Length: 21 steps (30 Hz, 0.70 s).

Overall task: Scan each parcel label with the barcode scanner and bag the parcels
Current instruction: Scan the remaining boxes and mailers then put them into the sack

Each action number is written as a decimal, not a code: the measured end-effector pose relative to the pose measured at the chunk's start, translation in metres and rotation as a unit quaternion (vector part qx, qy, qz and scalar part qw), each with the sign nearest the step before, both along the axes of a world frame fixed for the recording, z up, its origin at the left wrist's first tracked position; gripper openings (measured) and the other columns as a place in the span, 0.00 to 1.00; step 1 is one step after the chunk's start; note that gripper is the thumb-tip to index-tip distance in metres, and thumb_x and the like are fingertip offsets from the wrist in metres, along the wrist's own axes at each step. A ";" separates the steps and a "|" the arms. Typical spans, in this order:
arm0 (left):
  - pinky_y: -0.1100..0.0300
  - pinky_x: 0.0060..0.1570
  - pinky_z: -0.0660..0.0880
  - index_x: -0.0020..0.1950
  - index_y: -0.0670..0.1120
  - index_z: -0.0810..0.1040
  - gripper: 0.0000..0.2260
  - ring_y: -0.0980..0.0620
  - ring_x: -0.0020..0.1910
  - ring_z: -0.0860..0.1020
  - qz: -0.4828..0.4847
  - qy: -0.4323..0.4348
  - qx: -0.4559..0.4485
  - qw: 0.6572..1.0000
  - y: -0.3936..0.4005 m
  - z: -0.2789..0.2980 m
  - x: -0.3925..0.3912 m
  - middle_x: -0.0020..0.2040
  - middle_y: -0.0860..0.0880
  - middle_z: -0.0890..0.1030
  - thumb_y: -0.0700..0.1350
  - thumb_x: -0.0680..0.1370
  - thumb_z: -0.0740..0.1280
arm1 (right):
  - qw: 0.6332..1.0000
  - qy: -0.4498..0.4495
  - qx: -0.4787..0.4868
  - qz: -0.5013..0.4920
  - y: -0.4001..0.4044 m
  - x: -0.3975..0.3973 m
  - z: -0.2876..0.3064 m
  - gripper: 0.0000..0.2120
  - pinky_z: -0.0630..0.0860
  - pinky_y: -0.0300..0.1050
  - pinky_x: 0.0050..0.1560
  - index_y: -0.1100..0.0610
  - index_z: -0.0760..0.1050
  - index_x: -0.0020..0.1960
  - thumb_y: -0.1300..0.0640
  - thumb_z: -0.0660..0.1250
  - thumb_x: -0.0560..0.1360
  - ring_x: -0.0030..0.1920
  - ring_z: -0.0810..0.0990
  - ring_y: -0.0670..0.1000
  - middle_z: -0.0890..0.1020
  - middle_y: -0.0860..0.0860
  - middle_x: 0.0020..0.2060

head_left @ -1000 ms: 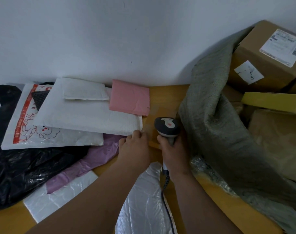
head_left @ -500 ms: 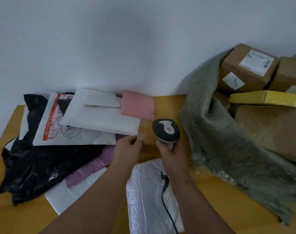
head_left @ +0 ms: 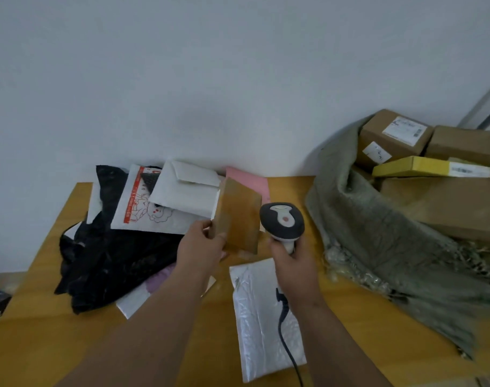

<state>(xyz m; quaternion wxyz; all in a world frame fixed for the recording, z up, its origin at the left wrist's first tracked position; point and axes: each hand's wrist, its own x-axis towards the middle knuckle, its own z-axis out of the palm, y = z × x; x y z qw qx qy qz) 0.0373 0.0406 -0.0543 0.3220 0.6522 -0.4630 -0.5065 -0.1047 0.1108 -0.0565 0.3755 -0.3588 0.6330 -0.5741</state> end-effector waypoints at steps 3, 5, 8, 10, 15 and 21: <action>0.56 0.49 0.77 0.72 0.44 0.69 0.21 0.54 0.44 0.77 -0.032 -0.075 -0.051 0.995 0.009 0.010 0.009 0.62 0.45 0.77 0.45 0.79 0.67 | 1.000 -0.025 0.015 -0.005 0.005 0.007 0.010 0.09 0.73 0.31 0.46 0.43 0.75 0.55 0.55 0.69 0.78 0.47 0.79 0.34 0.81 0.41 0.47; 0.49 0.60 0.75 0.73 0.44 0.69 0.23 0.48 0.55 0.77 -0.039 -0.087 -0.067 0.993 0.013 0.017 0.012 0.63 0.45 0.77 0.45 0.79 0.67 | 0.998 -0.051 0.030 -0.019 0.006 0.010 0.017 0.09 0.76 0.45 0.57 0.38 0.75 0.53 0.50 0.69 0.77 0.53 0.81 0.44 0.82 0.40 0.48; 0.51 0.64 0.72 0.76 0.45 0.65 0.27 0.46 0.64 0.74 -0.054 -0.105 -0.081 0.990 0.018 0.026 0.014 0.67 0.46 0.74 0.45 0.78 0.68 | 0.997 -0.074 0.026 -0.017 0.005 0.015 0.033 0.08 0.75 0.55 0.64 0.35 0.74 0.48 0.49 0.70 0.76 0.57 0.81 0.49 0.82 0.38 0.49; 0.61 0.56 0.71 0.75 0.45 0.67 0.25 0.50 0.58 0.75 -0.066 -0.117 -0.103 0.986 0.023 0.032 0.013 0.64 0.48 0.75 0.43 0.78 0.68 | 0.996 -0.088 0.012 -0.011 0.003 0.018 0.042 0.09 0.75 0.53 0.62 0.36 0.73 0.47 0.49 0.69 0.77 0.57 0.81 0.49 0.81 0.39 0.49; 0.66 0.50 0.68 0.69 0.47 0.72 0.23 0.56 0.50 0.71 -0.105 -0.164 -0.166 0.967 0.034 0.039 0.006 0.57 0.53 0.70 0.40 0.74 0.69 | 0.994 -0.105 -0.016 0.018 0.002 0.028 0.056 0.10 0.74 0.47 0.54 0.32 0.70 0.49 0.47 0.68 0.78 0.54 0.79 0.46 0.79 0.37 0.48; 0.66 0.42 0.68 0.58 0.53 0.73 0.16 0.56 0.47 0.74 -0.124 -0.179 -0.218 0.951 0.046 0.045 -0.012 0.51 0.54 0.75 0.43 0.73 0.72 | 0.993 -0.113 -0.017 0.034 0.011 0.018 0.059 0.06 0.74 0.38 0.39 0.37 0.72 0.49 0.49 0.67 0.78 0.42 0.81 0.42 0.81 0.42 0.44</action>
